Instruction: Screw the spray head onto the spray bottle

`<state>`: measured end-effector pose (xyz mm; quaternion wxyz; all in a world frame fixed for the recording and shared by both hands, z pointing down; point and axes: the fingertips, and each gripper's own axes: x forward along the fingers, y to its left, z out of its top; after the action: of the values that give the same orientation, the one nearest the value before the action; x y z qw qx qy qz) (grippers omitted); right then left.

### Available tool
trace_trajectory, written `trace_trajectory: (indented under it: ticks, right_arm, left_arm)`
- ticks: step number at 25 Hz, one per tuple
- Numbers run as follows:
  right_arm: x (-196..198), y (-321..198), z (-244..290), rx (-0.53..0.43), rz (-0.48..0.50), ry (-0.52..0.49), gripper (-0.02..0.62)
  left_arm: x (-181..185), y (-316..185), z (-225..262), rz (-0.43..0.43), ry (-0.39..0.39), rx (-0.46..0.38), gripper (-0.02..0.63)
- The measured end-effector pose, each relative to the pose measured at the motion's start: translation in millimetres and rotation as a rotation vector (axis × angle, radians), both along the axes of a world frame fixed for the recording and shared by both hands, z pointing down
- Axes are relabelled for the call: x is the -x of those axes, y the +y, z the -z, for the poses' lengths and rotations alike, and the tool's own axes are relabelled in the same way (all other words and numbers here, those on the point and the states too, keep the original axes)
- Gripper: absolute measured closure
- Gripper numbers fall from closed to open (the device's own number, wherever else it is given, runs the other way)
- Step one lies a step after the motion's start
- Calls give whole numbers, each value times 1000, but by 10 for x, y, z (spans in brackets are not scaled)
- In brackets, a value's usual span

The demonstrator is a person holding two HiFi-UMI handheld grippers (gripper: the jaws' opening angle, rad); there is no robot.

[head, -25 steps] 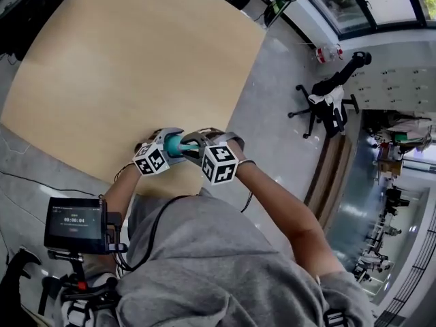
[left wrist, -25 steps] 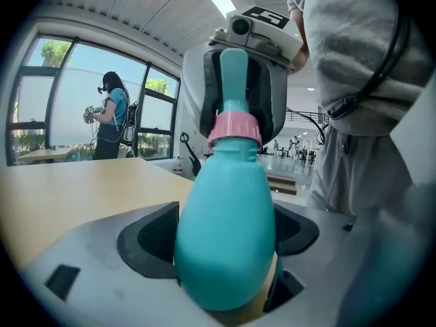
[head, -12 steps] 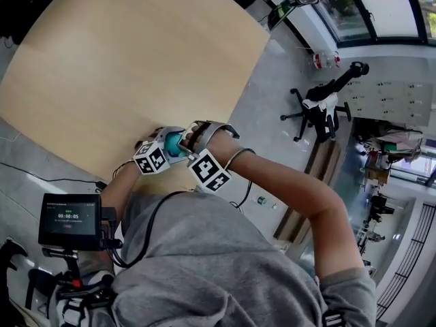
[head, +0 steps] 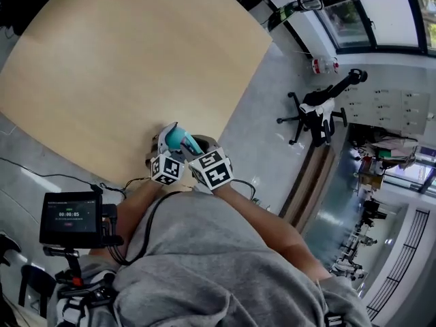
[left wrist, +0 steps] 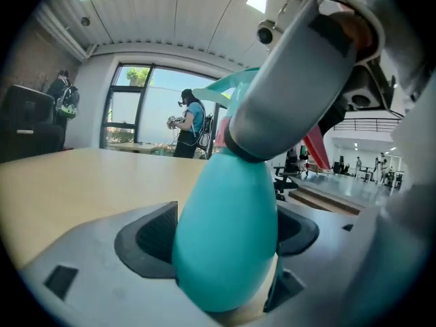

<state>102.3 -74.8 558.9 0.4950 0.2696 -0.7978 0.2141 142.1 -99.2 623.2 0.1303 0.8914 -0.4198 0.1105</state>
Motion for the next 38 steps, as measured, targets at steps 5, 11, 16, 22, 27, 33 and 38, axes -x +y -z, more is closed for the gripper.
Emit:
trace_trajectory:
  ticks: [5,11,16,22,27,33,38]
  right_arm:
    - [108,117,49,29,184,4,410]
    - [250,236,808,-75,798,-48,373]
    - [-94,185,700,-284,1679,363,373]
    - [-81,276,143,-314,2015,381,373]
    - [17,324,-80,-263,1893,329,462]
    - [63,236,-55,-82,1139,220,463]
    - [-30,188,-17,-82,478,160,463]
  left_arm:
    - [4,38,-19,-38,34,5,225]
    - [-54,121,-19,-274,61,-28,224]
    - [-61,206,-38,-497,83,-30,224]
    - [-102,222,-68,-613,73,-17,224]
    - [-127,241,-73,-627,71,-15,224]
    - [-119,235,-37,-532,86,-24,224]
    - [-128,193,13,-343,56,-55,224]
